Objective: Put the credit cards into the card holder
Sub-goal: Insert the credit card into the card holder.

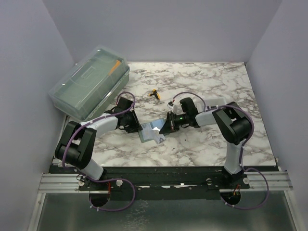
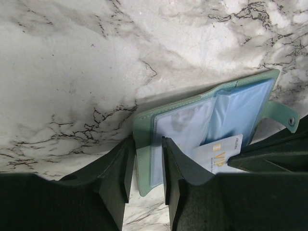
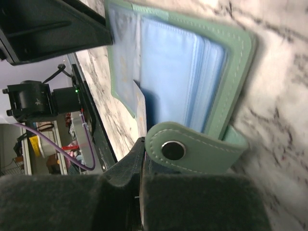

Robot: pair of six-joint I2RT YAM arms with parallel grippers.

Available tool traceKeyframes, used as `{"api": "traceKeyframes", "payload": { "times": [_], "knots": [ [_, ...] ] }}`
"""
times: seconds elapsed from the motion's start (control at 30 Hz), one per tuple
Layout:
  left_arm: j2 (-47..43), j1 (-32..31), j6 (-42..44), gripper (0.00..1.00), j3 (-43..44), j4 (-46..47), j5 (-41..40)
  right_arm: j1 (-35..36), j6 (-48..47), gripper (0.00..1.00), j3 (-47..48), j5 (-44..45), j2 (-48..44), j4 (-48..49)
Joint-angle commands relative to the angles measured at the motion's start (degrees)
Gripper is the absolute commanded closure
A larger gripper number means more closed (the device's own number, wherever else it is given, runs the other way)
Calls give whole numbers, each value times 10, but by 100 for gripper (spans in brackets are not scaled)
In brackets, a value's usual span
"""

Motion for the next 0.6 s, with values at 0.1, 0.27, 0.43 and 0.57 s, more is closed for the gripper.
{"api": "traceKeyframes", "payload": {
  "times": [0.1, 0.27, 0.43, 0.57],
  "knots": [
    [32, -2, 21, 66, -37, -31, -49, -1, 10, 100, 51, 22, 46, 50],
    [27, -2, 18, 66, -40, -29, -45, -1, 21, 100, 70, 54, 59, 60],
    [17, -2, 13, 67, -49, -24, -39, -1, 45, 100, 58, 70, 63, 95],
    [11, -2, 8, 67, -57, -19, -34, 4, 76, 100, 35, 77, 65, 138]
  ]
}}
